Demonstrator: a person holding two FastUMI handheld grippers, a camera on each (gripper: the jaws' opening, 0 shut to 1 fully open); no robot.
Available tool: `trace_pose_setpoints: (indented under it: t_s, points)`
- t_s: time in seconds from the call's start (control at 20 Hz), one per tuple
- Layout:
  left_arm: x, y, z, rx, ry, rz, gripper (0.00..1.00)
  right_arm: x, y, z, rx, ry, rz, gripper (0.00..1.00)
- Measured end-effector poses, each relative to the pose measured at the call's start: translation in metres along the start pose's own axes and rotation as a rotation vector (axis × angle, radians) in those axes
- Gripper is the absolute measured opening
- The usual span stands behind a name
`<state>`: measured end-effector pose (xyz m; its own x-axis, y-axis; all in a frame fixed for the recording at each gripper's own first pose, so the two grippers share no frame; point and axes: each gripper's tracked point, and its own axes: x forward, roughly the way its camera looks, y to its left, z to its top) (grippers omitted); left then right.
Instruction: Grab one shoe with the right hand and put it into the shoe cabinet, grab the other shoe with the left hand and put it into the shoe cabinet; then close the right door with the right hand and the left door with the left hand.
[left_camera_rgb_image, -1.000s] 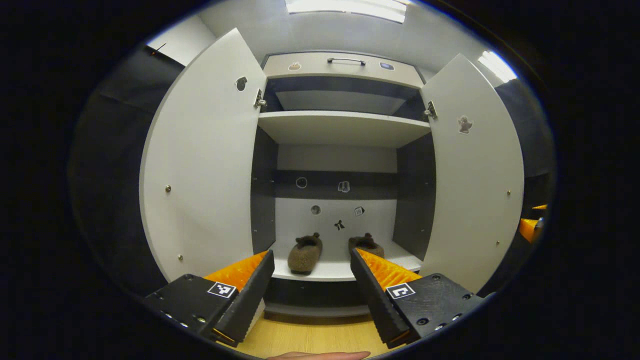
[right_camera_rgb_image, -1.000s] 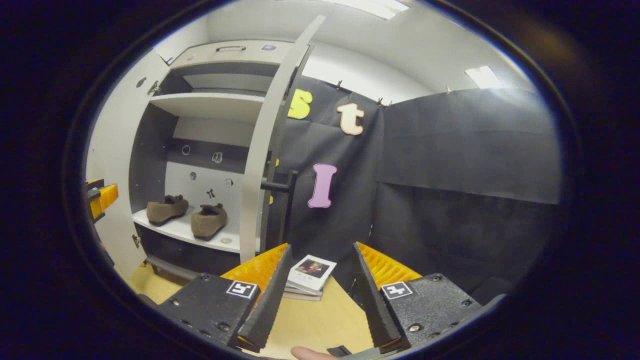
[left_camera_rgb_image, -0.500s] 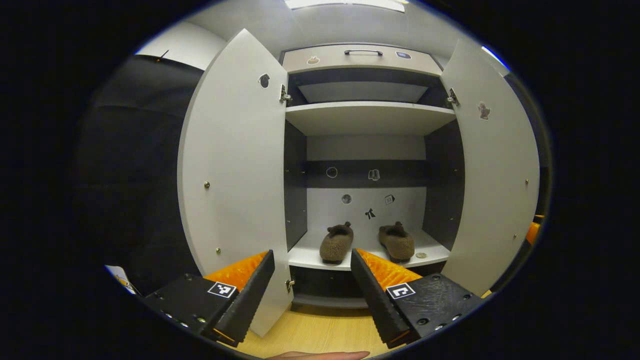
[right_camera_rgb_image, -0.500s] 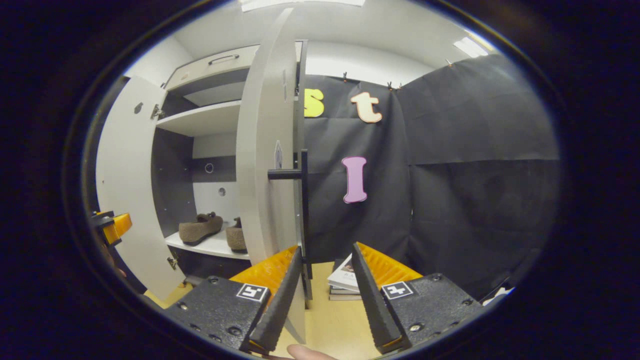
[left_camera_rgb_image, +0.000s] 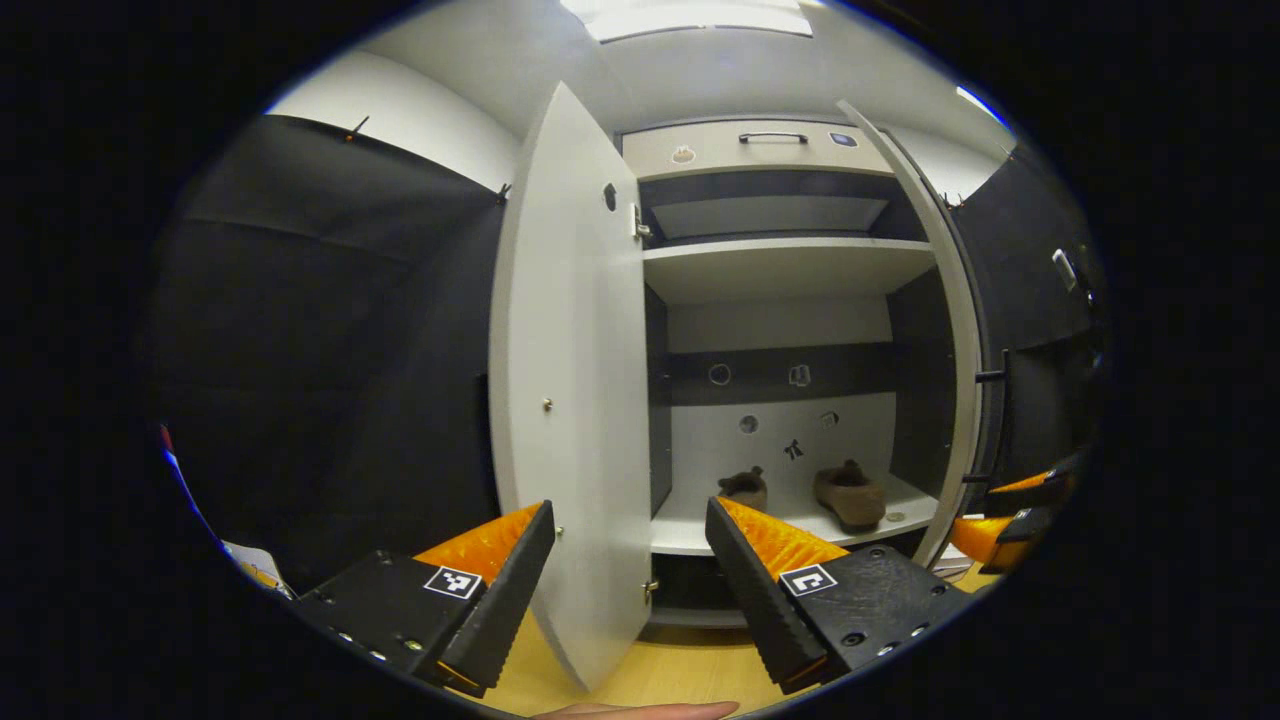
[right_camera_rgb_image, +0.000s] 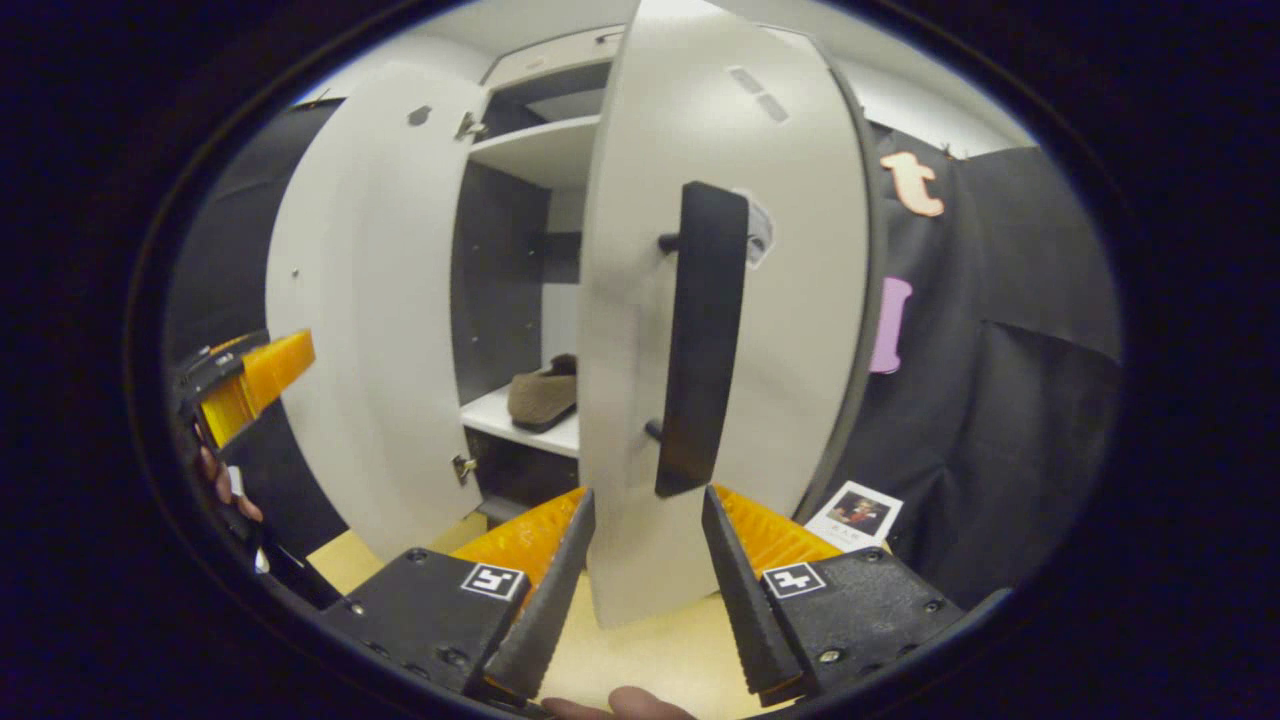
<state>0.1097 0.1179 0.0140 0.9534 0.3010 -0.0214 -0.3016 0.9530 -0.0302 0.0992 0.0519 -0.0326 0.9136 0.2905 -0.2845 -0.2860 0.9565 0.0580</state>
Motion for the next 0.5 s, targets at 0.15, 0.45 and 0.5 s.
trace_pose_setpoints:
  t_s: [0.15, 0.45, 0.5]
  points:
    - [-0.013, 0.036, 0.003, -0.001, -0.006, 0.081, 0.92, 0.004, 0.022, -0.005, -0.064, 0.005, 0.029, 0.73]
    - [-0.002, 0.144, 0.032, -0.046, -0.123, 0.309, 0.93, 0.012, 0.037, -0.004, -0.074, 0.039, 0.064, 0.73]
    - [0.009, 0.153, 0.026, -0.041, -0.115, 0.323, 0.93, 0.011, 0.037, -0.003, -0.082, 0.034, 0.064, 0.73]
